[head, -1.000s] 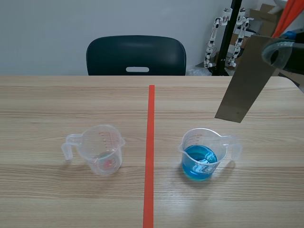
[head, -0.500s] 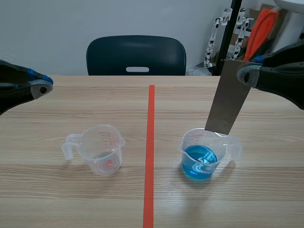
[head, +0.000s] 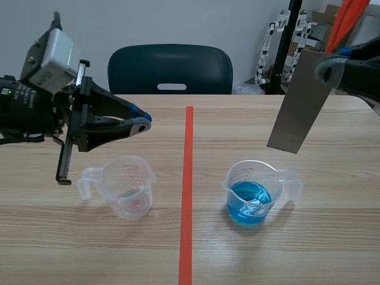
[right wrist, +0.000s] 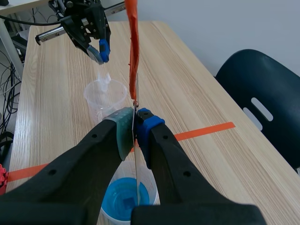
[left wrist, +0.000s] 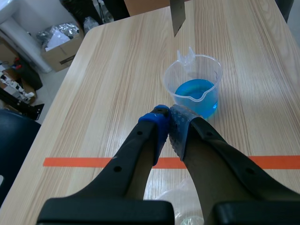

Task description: Do the redox reaction experiment. move the plate over the blue solution

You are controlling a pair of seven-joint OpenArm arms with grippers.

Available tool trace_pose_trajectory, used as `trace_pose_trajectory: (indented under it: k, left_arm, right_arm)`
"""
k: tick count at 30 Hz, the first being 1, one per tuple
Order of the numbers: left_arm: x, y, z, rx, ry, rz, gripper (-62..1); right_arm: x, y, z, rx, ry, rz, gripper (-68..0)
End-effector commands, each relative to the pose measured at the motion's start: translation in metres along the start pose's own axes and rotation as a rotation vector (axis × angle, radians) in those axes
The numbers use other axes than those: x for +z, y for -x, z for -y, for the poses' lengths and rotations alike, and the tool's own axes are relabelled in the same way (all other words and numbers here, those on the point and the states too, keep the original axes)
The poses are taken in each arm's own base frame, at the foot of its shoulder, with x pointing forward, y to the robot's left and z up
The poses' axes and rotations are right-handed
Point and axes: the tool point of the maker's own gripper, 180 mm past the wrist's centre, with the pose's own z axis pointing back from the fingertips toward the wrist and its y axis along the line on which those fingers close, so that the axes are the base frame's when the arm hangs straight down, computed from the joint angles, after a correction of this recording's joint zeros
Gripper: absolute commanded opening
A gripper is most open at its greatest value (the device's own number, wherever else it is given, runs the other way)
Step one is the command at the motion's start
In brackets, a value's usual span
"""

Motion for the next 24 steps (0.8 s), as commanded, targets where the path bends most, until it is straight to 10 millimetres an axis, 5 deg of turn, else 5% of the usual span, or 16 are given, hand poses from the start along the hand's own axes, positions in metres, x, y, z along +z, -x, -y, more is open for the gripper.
trace_pose_trajectory:
  k: [1,24]
  left_arm:
    - [-0.004,-0.008,-0.005,-0.011,0.000,0.024,-59.2]
    - [-0.067,-0.028,0.002,-0.045,0.067,0.053,-59.2]
  right_arm:
    - [-0.001,-0.013,0.002,0.016,-0.004,0.028,-66.9]
    - [0.000,-0.009,0.002,0.016,-0.004,0.002,-66.9]
